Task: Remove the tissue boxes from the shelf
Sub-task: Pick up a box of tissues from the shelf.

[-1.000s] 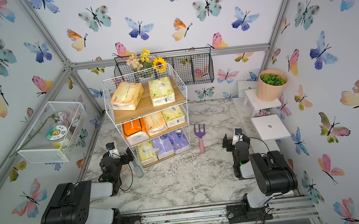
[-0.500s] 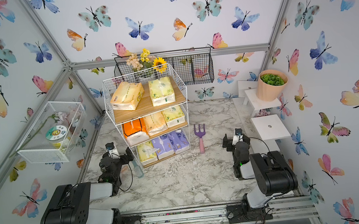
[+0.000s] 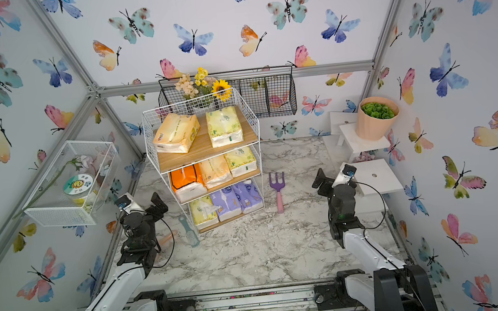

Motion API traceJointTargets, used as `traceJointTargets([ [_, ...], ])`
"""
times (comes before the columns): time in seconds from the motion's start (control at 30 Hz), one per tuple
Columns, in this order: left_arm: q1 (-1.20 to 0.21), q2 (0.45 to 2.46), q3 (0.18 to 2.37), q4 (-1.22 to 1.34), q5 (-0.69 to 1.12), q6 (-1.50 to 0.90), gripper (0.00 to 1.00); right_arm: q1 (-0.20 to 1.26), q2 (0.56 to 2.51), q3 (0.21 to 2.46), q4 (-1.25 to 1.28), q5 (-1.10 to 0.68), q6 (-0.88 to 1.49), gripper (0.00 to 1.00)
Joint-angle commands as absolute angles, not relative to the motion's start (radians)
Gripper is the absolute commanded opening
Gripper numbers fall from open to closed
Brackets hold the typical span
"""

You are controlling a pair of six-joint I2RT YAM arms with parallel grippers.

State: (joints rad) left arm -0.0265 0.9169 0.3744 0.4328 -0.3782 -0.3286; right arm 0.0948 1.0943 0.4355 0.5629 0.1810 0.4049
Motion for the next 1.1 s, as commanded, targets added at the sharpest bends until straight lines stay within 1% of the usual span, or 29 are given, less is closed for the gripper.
traceJointTargets([
  [0.0, -0.029, 0.891, 0.467, 0.050, -0.535, -0.607, 0.99, 0.092, 1.089, 0.527, 0.264, 0.015, 0.528, 0.98],
  [0.03, -0.027, 0.889, 0.482, 0.009, -0.520, -0.614, 0.99, 0.092, 1.091, 0.543, 0.237, -0.037, 0.531, 0.96],
  [0.1, -0.027, 0.873, 0.506, -0.068, -0.477, -0.644, 0.99, 0.092, 1.094, 0.566, 0.199, -0.165, 0.540, 0.86],
  [0.2, -0.028, 0.826, 0.503, -0.125, -0.382, -0.663, 0.99, 0.093, 1.094, 0.593, 0.153, -0.333, 0.561, 0.76],
  [0.27, -0.027, 0.787, 0.490, -0.146, -0.328, -0.680, 0.99, 0.099, 1.092, 0.604, 0.128, -0.406, 0.573, 0.71],
  [0.3, -0.026, 0.767, 0.481, -0.151, -0.300, -0.691, 0.99, 0.111, 1.088, 0.607, 0.118, -0.430, 0.573, 0.71],
  [0.37, -0.027, 0.728, 0.462, -0.165, -0.259, -0.707, 0.99, 0.158, 1.081, 0.622, 0.085, -0.427, 0.568, 0.70],
  [0.47, -0.027, 0.674, 0.442, -0.196, -0.225, -0.735, 0.99, 0.281, 1.098, 0.661, 0.042, -0.369, 0.556, 0.69],
  [0.53, -0.028, 0.645, 0.432, -0.215, -0.204, -0.754, 0.99, 0.344, 1.115, 0.678, 0.048, -0.362, 0.563, 0.69],
  [0.63, -0.027, 0.600, 0.426, -0.252, -0.164, -0.776, 0.99, 0.433, 1.129, 0.686, 0.068, -0.346, 0.581, 0.64],
  [0.77, -0.027, 0.546, 0.418, -0.278, -0.104, -0.798, 0.99, 0.534, 1.124, 0.748, 0.007, -0.281, 0.558, 0.62],
  [0.93, -0.027, 0.509, 0.423, -0.288, -0.074, -0.802, 0.99, 0.558, 1.066, 0.880, -0.112, -0.240, 0.499, 0.57],
  [1.07, -0.027, 0.508, 0.434, -0.287, -0.062, -0.791, 0.99, 0.558, 1.034, 0.985, -0.156, -0.338, 0.447, 0.56],
])
